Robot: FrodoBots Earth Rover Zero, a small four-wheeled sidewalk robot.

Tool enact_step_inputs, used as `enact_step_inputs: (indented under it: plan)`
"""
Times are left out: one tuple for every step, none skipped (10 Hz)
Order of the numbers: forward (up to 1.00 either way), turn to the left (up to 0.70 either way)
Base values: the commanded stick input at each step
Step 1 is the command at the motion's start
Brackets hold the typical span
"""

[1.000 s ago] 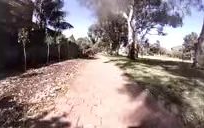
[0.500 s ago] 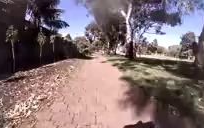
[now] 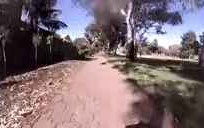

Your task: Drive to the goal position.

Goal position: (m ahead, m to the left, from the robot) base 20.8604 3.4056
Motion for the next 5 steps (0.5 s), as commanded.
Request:
enact_step_inputs:
  plan:
    - [0.70, 0.00]
    - [0.70, 0.00]
    - [0.70, 0.00]
    - [0.70, 0.00]
    - [0.70, 0.00]
